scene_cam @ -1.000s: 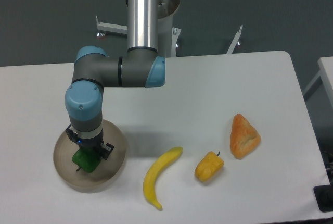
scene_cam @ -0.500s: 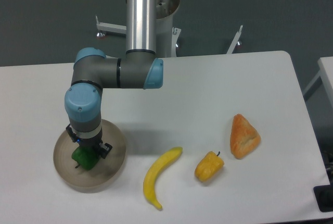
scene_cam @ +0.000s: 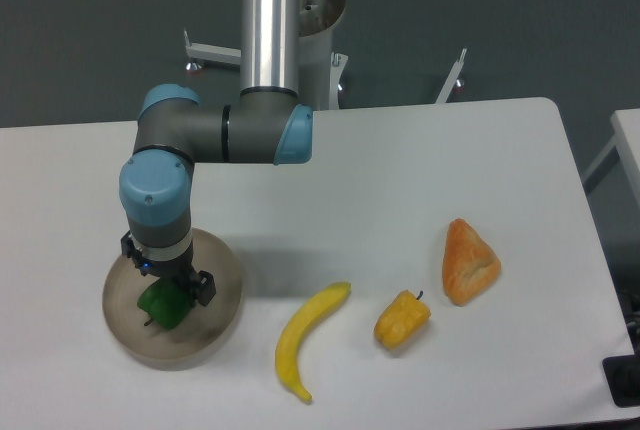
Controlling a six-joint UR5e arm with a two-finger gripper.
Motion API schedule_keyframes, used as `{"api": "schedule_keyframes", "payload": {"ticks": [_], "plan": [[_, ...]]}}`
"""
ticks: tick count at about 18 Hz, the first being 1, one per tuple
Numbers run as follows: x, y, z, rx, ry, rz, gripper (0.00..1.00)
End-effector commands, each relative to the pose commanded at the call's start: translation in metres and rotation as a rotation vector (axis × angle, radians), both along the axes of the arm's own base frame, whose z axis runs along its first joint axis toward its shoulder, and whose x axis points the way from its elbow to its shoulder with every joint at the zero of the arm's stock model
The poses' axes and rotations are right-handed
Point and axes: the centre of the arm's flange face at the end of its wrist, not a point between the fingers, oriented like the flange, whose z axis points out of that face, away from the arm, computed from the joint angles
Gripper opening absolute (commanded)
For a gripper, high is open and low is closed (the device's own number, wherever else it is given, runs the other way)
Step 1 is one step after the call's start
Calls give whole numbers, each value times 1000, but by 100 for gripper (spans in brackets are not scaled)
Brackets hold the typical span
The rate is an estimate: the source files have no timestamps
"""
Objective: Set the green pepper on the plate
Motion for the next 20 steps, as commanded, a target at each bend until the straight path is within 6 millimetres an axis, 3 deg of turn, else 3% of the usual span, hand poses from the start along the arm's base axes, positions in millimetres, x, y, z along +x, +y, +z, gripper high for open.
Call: {"api": "schedule_keyframes", "payload": {"ticks": [3,5,8,11,14,16,18,20], "plan": [[-81,-15,34,48,31,42,100],[-136,-31,46,52,84,34,100],[-190,-45,70,70,152,23,100],[-246,-55,74,50,245,-114,100],[-275,-56,66,35,269,-148,100],[-280,-52,54,24,269,-176,100],[-294,-57,55,24,275,-170,100],[-294,-57,55,24,276,-176,100]]}}
